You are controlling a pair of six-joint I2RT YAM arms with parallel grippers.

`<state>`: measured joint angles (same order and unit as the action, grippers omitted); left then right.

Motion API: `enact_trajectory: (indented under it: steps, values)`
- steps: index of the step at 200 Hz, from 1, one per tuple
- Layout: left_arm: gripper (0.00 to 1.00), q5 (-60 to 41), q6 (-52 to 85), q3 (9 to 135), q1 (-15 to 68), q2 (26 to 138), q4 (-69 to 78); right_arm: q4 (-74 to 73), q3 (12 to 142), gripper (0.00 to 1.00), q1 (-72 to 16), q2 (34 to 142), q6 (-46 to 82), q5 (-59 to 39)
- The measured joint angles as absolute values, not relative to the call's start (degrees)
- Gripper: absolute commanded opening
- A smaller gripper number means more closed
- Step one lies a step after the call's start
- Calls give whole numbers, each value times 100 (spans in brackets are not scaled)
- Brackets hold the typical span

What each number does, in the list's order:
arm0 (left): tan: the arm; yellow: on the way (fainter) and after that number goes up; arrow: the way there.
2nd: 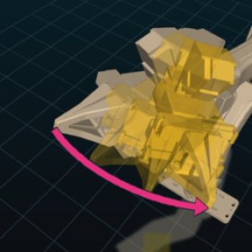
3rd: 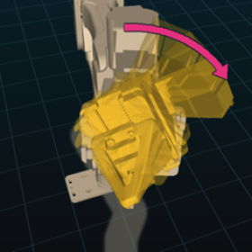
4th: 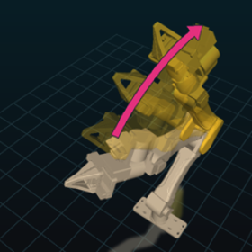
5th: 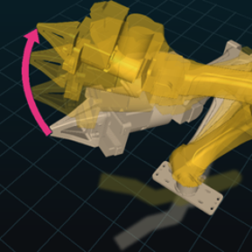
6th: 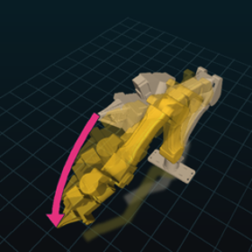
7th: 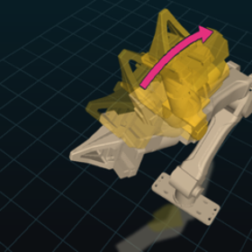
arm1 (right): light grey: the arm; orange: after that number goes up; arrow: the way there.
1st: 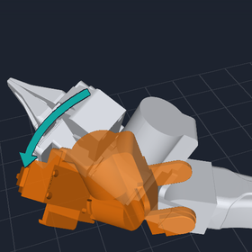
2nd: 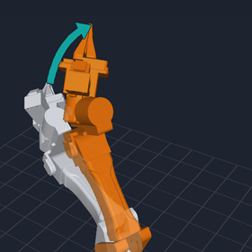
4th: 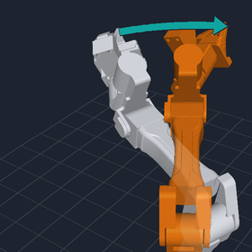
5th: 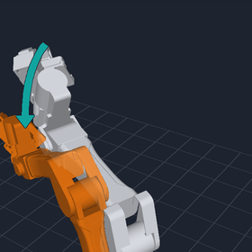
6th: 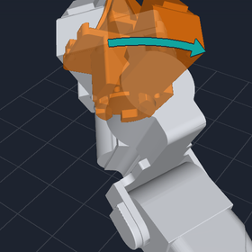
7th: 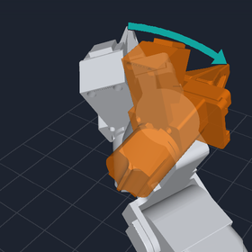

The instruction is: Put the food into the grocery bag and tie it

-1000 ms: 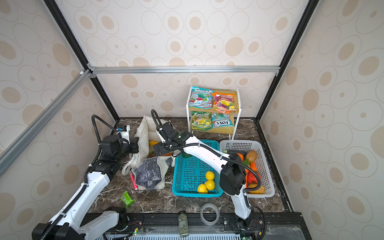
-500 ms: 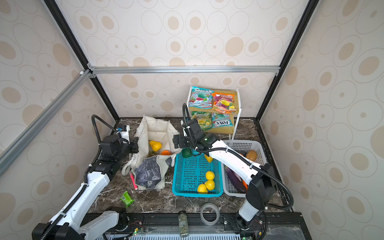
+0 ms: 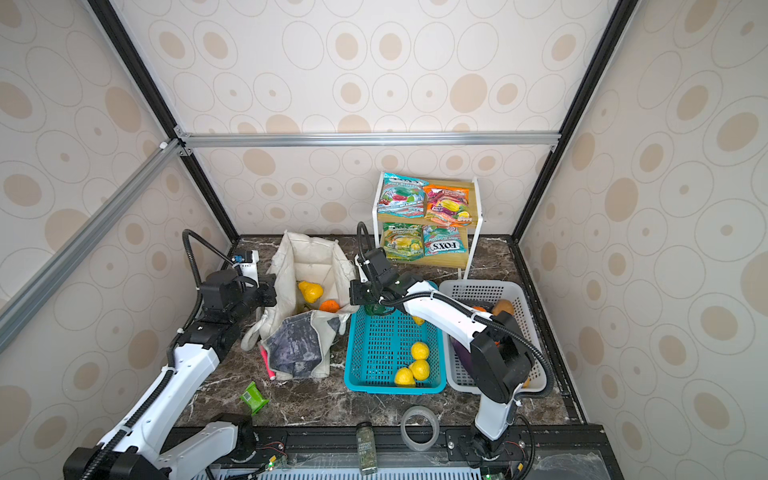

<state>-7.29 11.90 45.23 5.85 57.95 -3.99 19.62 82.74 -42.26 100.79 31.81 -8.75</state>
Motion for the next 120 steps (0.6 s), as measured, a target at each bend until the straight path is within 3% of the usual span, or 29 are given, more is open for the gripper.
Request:
enact_trajectory:
  steps: [120]
  values:
    - [0,-460,1162,4886,510,5542,-707,2180,8589,0,-4311,9190,3063,-961]
